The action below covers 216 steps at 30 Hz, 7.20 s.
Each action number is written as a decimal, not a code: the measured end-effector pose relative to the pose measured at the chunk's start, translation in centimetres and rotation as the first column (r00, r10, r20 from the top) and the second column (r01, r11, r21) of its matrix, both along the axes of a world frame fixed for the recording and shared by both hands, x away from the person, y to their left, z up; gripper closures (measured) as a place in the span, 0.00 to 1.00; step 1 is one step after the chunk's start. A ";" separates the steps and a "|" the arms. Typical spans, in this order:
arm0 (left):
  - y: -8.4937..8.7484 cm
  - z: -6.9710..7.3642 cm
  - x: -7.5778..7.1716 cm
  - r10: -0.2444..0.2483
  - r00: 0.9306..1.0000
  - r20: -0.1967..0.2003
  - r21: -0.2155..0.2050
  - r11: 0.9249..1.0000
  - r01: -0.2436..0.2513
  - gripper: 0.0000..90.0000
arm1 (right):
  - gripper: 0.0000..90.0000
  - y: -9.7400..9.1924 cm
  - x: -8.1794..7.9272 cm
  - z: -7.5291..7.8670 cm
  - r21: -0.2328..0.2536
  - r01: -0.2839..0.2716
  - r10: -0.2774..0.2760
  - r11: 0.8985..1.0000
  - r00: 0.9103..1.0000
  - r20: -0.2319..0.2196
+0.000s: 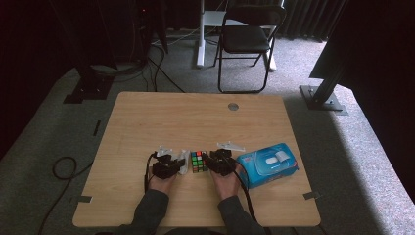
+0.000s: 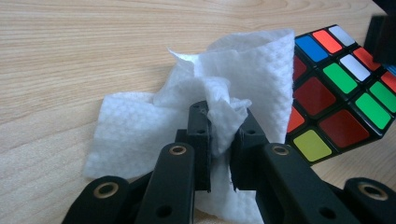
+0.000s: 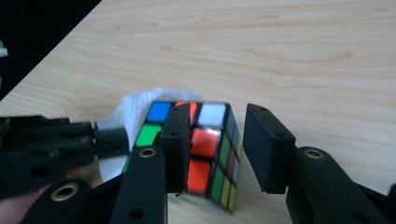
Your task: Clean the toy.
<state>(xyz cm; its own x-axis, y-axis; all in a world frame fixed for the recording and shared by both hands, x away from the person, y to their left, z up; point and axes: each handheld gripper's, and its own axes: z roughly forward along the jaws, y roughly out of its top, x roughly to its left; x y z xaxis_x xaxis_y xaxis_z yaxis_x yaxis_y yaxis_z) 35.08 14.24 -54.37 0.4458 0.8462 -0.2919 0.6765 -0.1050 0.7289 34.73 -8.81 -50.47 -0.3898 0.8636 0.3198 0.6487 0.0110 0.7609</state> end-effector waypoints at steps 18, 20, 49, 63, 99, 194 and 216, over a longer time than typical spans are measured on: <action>0.3 0.1 -0.1 0.024 1.000 0.016 -0.008 1.000 -0.024 0.90 | 0.75 0.1 -0.3 -0.2 0.015 -0.025 0.026 1.000 0.999 -0.043; 0.5 0.1 -0.1 0.035 0.999 0.018 -0.011 0.999 -0.035 0.90 | 0.76 0.3 -0.1 -0.1 0.013 -0.024 0.024 1.000 0.999 -0.042; 0.6 0.0 -0.2 0.036 0.999 0.015 0.010 0.999 -0.036 0.89 | 0.89 -2.9 2.4 -0.8 0.213 0.058 -0.019 0.975 0.984 -0.177; 0.6 0.2 0.0 0.027 0.999 0.018 -0.008 1.000 -0.027 0.89 | 0.81 -3.3 1.8 -0.7 0.111 0.088 -0.074 0.990 0.989 -0.129; -0.8 4.9 1.2 0.037 0.986 0.162 -0.114 0.993 -0.019 0.90 | 0.74 -1.7 2.0 -0.3 0.120 -0.004 0.018 0.993 0.993 -0.119; -3.0 1.8 2.5 -0.049 0.998 0.035 -0.041 0.998 0.051 0.91 | 0.74 -1.7 1.9 -0.3 0.095 -0.034 0.043 0.995 0.994 -0.096; -3.5 0.0 3.0 -0.055 0.998 -0.022 0.031 0.998 0.056 0.91 | 0.74 -1.7 1.9 -0.3 0.105 -0.029 0.040 0.994 0.994 -0.099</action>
